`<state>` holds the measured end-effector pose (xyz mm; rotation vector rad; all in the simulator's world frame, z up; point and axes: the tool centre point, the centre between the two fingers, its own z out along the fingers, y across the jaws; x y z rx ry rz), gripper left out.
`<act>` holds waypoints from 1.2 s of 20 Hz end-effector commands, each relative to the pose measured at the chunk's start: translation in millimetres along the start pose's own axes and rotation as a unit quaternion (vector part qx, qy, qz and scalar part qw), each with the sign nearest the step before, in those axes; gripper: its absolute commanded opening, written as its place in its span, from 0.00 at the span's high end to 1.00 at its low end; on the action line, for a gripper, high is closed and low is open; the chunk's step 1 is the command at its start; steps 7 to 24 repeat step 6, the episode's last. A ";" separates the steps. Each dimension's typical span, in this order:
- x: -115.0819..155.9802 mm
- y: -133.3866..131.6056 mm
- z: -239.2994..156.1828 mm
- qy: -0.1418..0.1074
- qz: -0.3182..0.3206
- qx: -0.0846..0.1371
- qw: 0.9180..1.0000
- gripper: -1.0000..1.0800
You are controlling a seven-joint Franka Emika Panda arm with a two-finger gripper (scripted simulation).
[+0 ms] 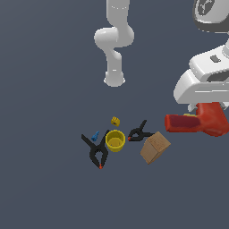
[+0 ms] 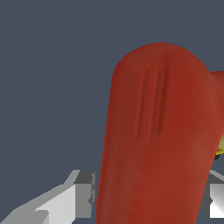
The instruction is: Pick up a designated object from a clutter of objects.
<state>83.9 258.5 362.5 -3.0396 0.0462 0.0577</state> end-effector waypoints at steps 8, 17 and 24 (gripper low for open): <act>1.6 -6.8 -6.8 0.002 0.000 0.001 1.000 1.00; 1.6 -6.8 -6.8 0.002 0.000 0.001 1.000 1.00; 1.6 -6.8 -6.8 0.002 0.000 0.001 1.000 1.00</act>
